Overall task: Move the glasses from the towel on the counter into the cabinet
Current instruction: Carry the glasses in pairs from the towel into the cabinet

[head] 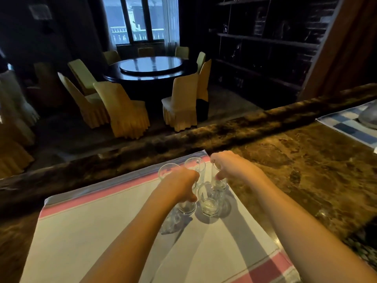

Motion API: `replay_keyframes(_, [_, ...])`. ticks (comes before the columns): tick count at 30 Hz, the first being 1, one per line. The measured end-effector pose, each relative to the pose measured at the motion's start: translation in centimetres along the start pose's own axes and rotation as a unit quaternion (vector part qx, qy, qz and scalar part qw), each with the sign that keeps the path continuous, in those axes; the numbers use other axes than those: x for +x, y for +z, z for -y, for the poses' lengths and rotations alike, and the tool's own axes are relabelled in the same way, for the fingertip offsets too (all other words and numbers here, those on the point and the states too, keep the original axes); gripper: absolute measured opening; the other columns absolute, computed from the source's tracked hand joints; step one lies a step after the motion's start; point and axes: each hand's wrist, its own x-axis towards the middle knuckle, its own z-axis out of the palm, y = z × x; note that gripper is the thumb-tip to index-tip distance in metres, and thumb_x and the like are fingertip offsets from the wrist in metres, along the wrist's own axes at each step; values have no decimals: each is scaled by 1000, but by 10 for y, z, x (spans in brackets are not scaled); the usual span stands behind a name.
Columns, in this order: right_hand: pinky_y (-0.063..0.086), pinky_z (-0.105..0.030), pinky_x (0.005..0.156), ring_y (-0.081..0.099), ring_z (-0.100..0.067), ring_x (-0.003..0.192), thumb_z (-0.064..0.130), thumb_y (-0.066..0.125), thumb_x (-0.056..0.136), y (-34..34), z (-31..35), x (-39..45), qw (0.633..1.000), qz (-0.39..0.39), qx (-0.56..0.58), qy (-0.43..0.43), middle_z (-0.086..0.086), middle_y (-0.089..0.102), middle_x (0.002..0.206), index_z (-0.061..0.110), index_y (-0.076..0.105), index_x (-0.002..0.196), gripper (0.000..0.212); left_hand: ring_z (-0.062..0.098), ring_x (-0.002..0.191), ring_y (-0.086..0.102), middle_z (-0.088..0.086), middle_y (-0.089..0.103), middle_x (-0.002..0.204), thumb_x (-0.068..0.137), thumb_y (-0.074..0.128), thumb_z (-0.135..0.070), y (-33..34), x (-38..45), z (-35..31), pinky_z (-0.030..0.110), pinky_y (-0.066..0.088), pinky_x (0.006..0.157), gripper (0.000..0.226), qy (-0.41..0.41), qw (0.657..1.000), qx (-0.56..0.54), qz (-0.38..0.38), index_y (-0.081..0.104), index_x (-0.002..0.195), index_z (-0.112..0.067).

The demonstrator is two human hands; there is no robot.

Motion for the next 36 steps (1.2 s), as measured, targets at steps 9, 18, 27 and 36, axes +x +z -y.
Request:
replay_keyframes(9, [55,-30,68,60,-23,90,16,80,78,-81,17,-18,996,-72,-42,-13,-3,57,111,22,58,111,40,21,99,62,2,62,118,78,81,-32,-72,-18,13,35,53,82,52,3,998,-46,-46,58,123,-25])
replay_keyframes(18, [54,-39,79,56,-25,100,23,80,79,-133,127,-12,981,-115,-6,-158,-2,55,117,26,53,123,52,22,94,62,2,63,111,77,82,-30,-152,-83,106,33,54,75,49,-60,984,-42,-162,59,119,-22])
replay_keyframes(27, [52,-35,76,58,-25,99,18,79,81,-79,266,10,956,-41,18,-289,-2,56,115,20,55,125,50,18,81,61,-1,60,96,76,82,-25,-120,-136,222,29,55,69,44,-218,968,-25,-119,61,114,-21])
replay_keyframes(36, [55,-38,79,58,-25,96,18,78,80,11,326,43,954,32,-9,-297,-4,53,113,24,54,120,46,18,86,63,1,63,103,76,83,-23,-55,-146,289,31,58,79,47,-260,960,-71,-74,60,118,-21])
